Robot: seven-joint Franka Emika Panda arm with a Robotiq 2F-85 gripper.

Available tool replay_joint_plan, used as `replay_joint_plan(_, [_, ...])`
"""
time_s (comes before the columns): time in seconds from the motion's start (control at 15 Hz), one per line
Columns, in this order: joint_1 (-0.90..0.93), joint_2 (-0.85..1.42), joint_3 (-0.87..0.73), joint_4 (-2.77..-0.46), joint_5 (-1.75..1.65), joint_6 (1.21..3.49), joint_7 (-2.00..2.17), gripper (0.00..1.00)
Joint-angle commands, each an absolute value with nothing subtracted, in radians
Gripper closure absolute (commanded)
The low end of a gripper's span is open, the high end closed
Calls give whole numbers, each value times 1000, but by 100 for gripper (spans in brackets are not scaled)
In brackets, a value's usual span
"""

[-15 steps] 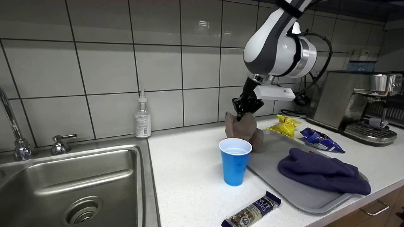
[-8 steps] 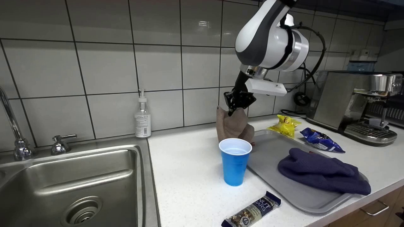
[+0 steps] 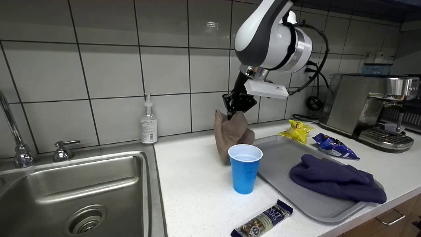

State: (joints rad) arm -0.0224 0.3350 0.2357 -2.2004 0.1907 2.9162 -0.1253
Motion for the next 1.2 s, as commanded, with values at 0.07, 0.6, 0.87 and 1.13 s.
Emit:
replay_joint_plan(0.07, [34,331,214,-2162,178,2878,-54,97])
replay_joint_plan(0.6, [142,338,159,-2145,134,2884,66,97])
replay_joint_plan(0.87, [213,352,113,-2137,79,2882,146,97])
replay_joint_plan(1.13, [272,366,76,-2123,33,2878,217,97])
